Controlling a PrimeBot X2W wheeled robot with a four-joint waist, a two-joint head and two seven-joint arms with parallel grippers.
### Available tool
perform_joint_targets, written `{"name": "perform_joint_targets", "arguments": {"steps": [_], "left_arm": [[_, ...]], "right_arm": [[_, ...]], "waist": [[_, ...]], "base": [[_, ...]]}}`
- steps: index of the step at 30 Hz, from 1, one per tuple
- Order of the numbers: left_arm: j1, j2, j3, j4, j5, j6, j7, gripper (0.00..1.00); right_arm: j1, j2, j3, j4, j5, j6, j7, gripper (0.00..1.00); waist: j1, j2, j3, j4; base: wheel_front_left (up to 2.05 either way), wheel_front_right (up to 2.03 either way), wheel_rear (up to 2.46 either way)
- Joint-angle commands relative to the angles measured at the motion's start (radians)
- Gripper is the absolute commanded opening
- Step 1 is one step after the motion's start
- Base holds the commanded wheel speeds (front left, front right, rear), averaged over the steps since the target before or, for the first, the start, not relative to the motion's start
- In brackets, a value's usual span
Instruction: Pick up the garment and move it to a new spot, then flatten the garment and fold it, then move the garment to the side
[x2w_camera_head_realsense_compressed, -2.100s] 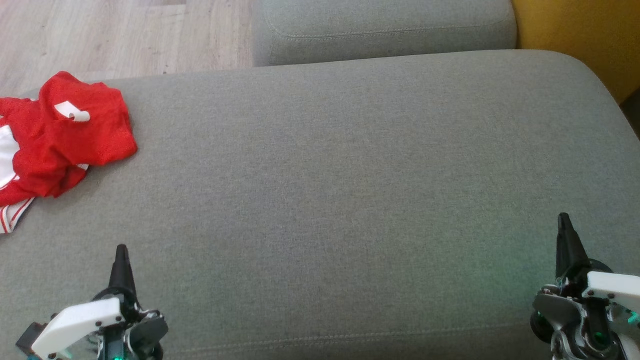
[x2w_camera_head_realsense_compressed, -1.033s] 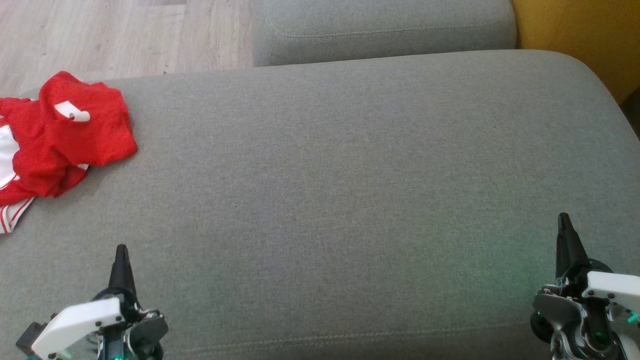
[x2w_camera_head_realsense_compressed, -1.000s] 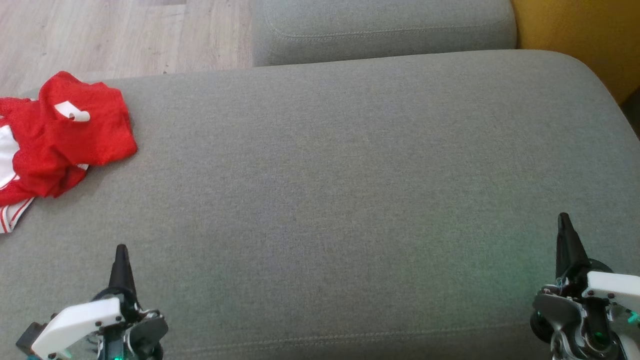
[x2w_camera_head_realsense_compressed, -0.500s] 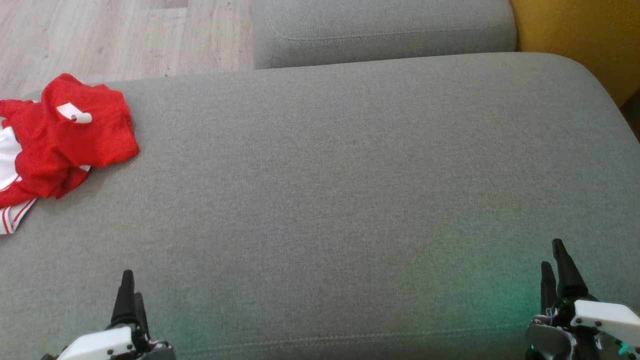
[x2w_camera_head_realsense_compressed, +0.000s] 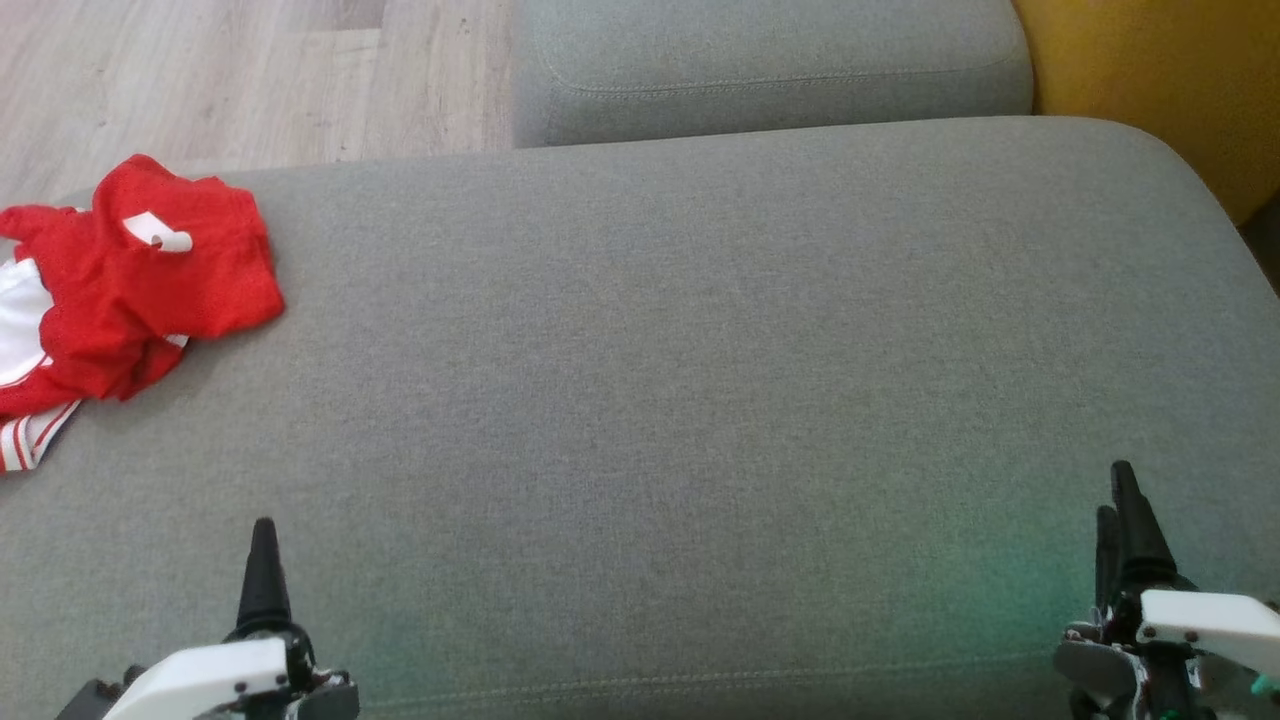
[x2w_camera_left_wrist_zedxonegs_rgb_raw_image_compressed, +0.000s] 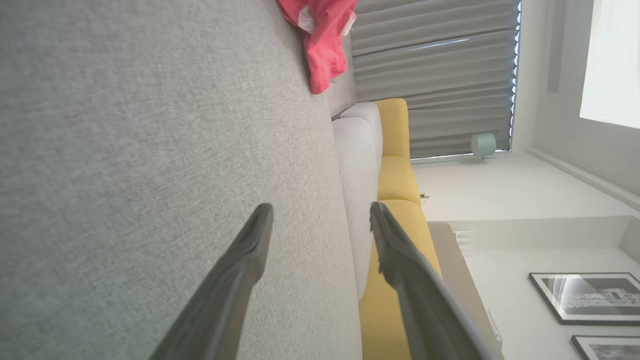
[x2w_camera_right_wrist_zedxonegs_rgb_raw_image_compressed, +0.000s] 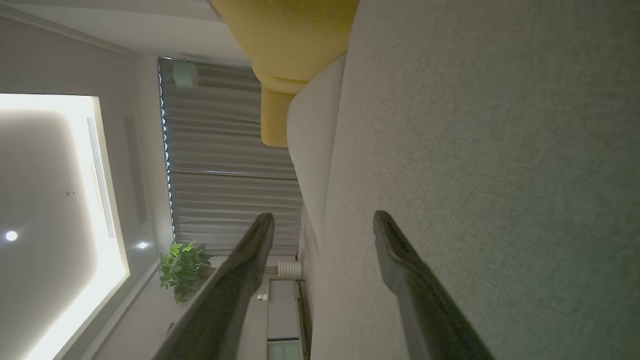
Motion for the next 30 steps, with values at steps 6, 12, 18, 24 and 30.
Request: {"name": "perform_joint_targets", "arguments": {"steps": [6,12,18,24,30], "left_arm": [[-0.025,0.007,-0.020,-0.068,0.104,0.014,-0.024,1.00],[-0.019,0.007,-0.043,-0.091,0.209,0.021,-0.042,1.00],[-0.010,0.008,-0.064,-0.100,0.318,0.023,-0.060,1.00],[-0.001,0.011,-0.081,-0.103,0.428,0.023,-0.078,1.00],[0.008,0.016,-0.101,-0.097,0.523,0.022,-0.096,1.00]], "right_arm": [[-0.016,-0.005,0.018,-0.065,-0.124,0.002,-0.024,1.00],[-0.007,-0.005,0.041,-0.086,-0.236,0.002,-0.042,1.00],[0.000,-0.005,0.061,-0.093,-0.334,0.003,-0.059,1.00],[0.005,-0.006,0.078,-0.093,-0.431,0.003,-0.077,1.00],[0.009,-0.006,0.094,-0.096,-0.512,0.003,-0.095,1.00]], "waist": [[-0.0001,0.0000,-0.005,0.003],[-0.0001,0.0000,-0.011,0.008],[-0.0001,0.0000,-0.017,0.015],[-0.0001,0.0000,-0.023,0.024],[-0.0001,0.0000,-0.029,0.030]], "base": [[0.00,0.00,0.00],[0.00,0.00,0.00],[0.00,0.00,0.00],[0.00,0.00,0.00],[0.00,0.00,0.00]]}}
